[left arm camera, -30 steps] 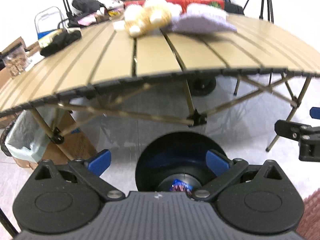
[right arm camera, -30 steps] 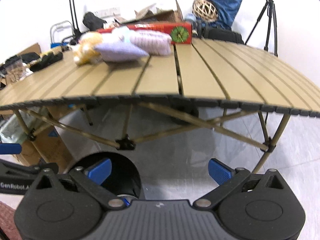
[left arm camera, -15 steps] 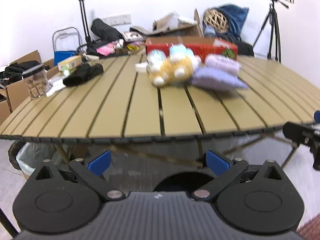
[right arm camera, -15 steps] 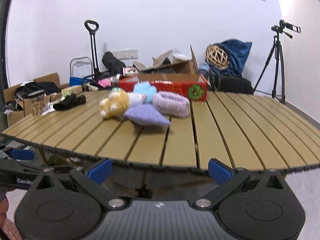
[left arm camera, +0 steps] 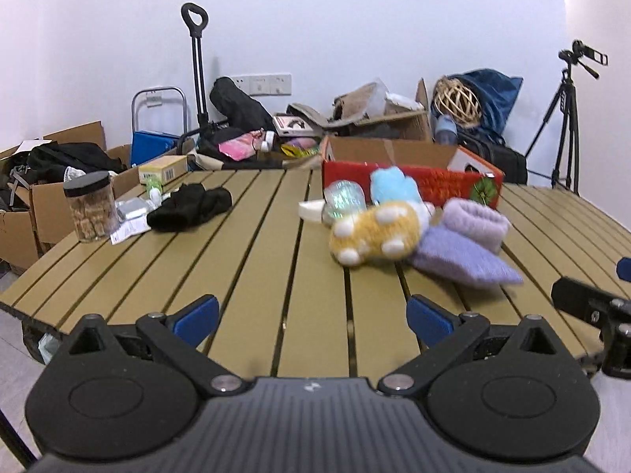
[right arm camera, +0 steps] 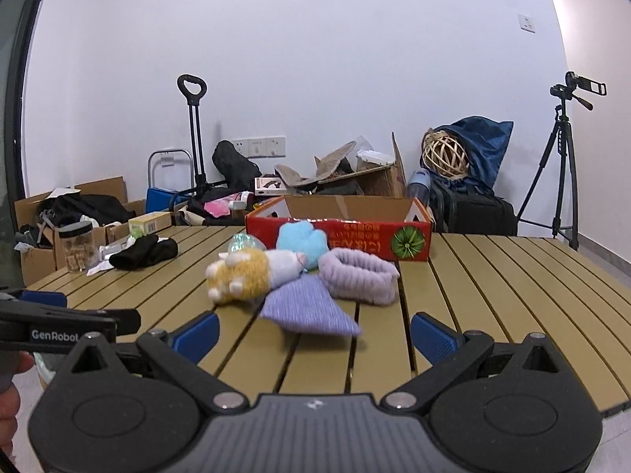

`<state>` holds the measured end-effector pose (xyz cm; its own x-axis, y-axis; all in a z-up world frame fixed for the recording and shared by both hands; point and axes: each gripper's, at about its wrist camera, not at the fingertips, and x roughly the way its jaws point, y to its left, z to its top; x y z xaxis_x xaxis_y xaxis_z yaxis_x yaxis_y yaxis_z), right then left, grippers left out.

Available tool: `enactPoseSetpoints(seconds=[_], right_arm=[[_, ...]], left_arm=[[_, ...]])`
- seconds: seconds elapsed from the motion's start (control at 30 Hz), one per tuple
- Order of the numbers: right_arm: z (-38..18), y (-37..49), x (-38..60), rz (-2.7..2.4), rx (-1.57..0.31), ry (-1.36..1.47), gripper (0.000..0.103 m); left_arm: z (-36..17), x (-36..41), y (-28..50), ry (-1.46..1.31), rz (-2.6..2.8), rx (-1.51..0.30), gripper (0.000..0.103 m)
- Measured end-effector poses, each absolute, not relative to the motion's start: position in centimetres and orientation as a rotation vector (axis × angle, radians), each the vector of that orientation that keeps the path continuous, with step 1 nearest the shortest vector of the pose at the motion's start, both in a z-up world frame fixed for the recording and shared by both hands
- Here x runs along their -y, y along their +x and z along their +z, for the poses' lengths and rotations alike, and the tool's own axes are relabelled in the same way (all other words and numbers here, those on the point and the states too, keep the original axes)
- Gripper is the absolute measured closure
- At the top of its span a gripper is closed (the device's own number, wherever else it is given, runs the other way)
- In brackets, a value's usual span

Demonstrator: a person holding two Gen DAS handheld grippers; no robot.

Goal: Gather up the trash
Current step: 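Raise both open tools back up to the table, then move the right tool to the lavender sachet and close on it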

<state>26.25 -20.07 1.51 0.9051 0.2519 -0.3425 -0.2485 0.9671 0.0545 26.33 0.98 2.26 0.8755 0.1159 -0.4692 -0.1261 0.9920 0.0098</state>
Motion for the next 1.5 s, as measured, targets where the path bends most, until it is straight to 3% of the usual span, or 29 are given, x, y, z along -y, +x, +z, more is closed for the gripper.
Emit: enactPoseSetpoints(seconds=[0.63,1.2,1.5], right_arm=[[-0.8,36.6,17.2,0.260,-0.445,0.020,0.000],[-3.7,42.1,15.8,0.278,-0.555,0.062,0.000],[-4.3,42.2,15.3,0.303,-0.568,0.058,0.033]], left_arm=[[2.5,-3.7,33.5,-0.070,0.186,-0.492,0.000],[0.8,-4.9,35.3,-0.104,0.205,-0.537,0.000],[0.6,-5.0,35.1,-0.102,0.207,-0.541,0.000]])
